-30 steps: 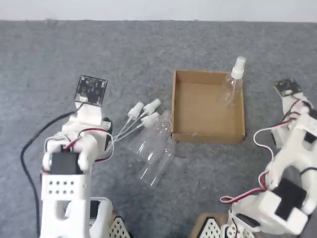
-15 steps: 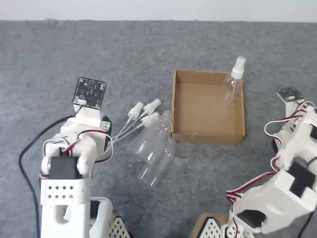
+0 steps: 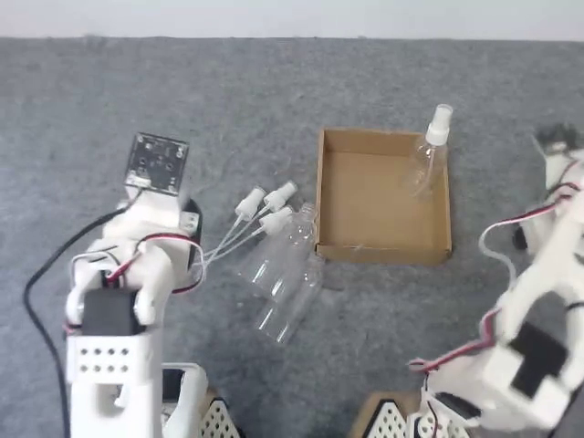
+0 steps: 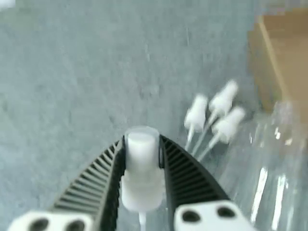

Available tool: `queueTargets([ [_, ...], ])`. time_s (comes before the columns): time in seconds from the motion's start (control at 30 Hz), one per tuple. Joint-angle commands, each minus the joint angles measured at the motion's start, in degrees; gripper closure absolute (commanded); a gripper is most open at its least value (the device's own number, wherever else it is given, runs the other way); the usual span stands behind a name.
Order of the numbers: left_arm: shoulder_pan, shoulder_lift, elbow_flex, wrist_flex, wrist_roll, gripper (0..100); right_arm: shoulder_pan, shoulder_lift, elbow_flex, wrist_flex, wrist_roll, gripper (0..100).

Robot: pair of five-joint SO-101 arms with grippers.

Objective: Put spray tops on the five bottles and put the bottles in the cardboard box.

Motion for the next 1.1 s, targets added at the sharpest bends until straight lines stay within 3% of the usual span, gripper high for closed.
queueTargets([
  [0.0,0.44,-1.23,-11.47,4.13,-0.18,99,-8.4,-15.52,-3.08,2.86,-8.88,98.2],
  [0.33,0.44,-1.14,-32.57,14.77,-0.18,99,-47.87,-38.73,5.98,3.3,-24.53,98.3],
  [0.53,0.35,-1.14,-33.19,16.62,-2.02,99,-62.46,-39.16,8.97,0.04,-30.86,98.3],
  [0.67,0.35,-1.05,-36.62,16.97,-2.55,99,-66.86,-39.6,10.99,-4.79,-32.26,98.3],
  [0.83,-0.53,-1.14,-42.68,21.1,-2.55,99,-68.97,-39.69,14.77,-9.27,-32.35,98.3],
  [1.07,-0.53,-1.41,-46.02,20.48,-2.55,99,-71.08,-39.87,21.36,-17.19,-31.74,98.2],
])
